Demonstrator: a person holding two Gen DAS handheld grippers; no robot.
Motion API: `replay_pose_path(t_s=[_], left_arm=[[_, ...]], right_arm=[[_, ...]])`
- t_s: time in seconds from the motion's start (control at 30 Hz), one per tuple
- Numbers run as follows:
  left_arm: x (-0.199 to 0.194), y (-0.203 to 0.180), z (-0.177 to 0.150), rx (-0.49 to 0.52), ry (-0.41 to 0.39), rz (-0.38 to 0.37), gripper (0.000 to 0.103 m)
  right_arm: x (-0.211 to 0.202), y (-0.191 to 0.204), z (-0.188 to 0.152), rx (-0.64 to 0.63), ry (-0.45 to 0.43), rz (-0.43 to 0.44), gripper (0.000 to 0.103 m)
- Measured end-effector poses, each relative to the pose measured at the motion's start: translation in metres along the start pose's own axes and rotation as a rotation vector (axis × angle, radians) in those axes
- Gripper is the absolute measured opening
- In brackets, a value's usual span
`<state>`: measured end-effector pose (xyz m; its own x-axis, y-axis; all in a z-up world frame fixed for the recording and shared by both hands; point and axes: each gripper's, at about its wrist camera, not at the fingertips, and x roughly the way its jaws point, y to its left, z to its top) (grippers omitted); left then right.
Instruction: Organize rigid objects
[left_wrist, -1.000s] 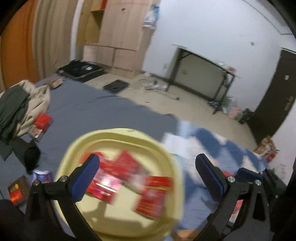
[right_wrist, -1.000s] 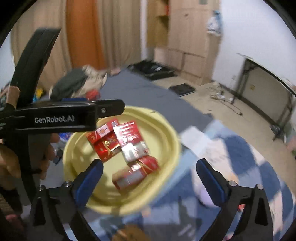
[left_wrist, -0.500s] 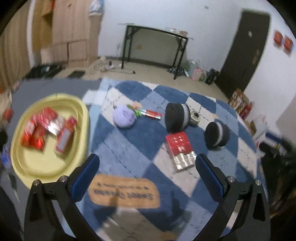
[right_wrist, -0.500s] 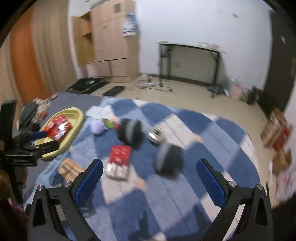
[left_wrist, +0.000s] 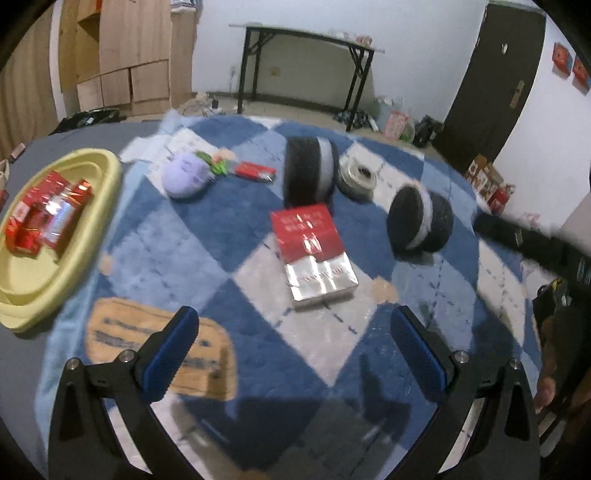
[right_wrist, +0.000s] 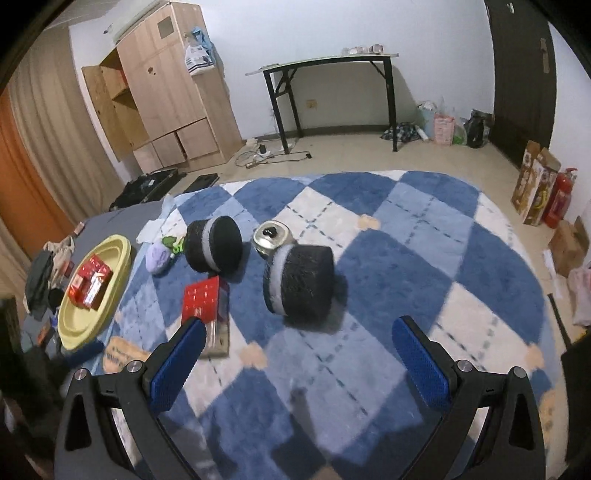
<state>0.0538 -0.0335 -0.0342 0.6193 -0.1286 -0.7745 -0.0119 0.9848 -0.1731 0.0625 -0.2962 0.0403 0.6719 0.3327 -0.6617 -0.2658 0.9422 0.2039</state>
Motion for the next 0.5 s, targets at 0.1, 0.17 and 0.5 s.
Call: replay_pose_path(t_s=[0.1, 0.17, 0.5], left_arm=[[0.027, -0.008, -0.006, -0.004, 0.037, 0.004, 0.103], [0.039, -0.012, -0.008, 0.001, 0.047, 0.008, 0.103], [0.090, -0.013, 0.023, -0.067, 0.047, 0.022, 0.103]], right_arm=[[0.025, 0.001, 0.013, 0.003, 0.004, -0.003, 0.103], [0.043, 0.001, 0.017, 0.013, 0.011, 0.000, 0.103], [0.109, 0.013, 0.028, -0.075, 0.062, -0.066, 0.103]])
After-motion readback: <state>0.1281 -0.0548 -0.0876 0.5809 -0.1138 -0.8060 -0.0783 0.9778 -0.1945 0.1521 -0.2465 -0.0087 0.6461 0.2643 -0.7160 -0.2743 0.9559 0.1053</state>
